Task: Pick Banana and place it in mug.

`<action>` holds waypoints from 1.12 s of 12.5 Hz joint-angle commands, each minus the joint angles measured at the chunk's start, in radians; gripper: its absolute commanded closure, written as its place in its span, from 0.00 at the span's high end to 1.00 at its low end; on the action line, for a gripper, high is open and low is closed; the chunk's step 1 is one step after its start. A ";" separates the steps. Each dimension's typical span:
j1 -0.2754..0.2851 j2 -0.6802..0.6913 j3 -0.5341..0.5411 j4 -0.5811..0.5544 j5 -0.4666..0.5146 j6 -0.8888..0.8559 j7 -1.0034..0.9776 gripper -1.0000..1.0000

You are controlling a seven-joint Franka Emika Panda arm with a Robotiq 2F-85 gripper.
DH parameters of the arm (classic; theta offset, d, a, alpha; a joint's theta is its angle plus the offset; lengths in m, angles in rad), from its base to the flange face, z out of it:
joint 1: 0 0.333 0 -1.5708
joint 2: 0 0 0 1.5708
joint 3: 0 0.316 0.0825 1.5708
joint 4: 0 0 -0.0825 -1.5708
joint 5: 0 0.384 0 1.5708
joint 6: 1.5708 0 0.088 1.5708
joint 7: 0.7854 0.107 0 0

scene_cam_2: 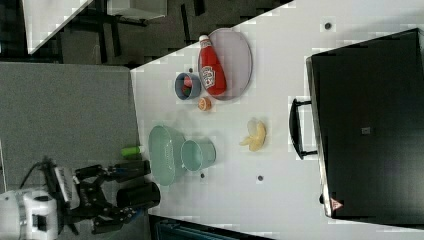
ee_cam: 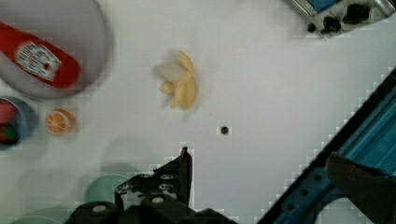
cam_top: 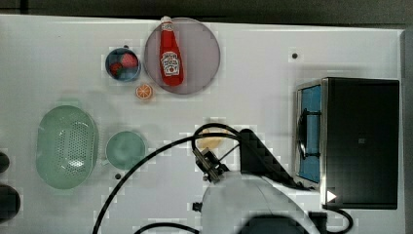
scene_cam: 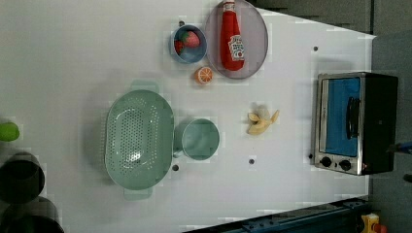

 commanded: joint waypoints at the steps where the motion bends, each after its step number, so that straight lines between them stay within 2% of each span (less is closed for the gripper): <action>1: 0.001 0.116 -0.012 -0.069 0.009 0.125 -0.022 1.00; 7: 0.001 0.310 -0.011 -0.273 0.009 0.540 -0.268 1.00; 11: 0.001 0.498 -0.012 -0.345 0.009 0.807 -0.393 1.00; 14: 0.001 0.643 -0.010 -0.372 0.009 0.987 -0.393 1.00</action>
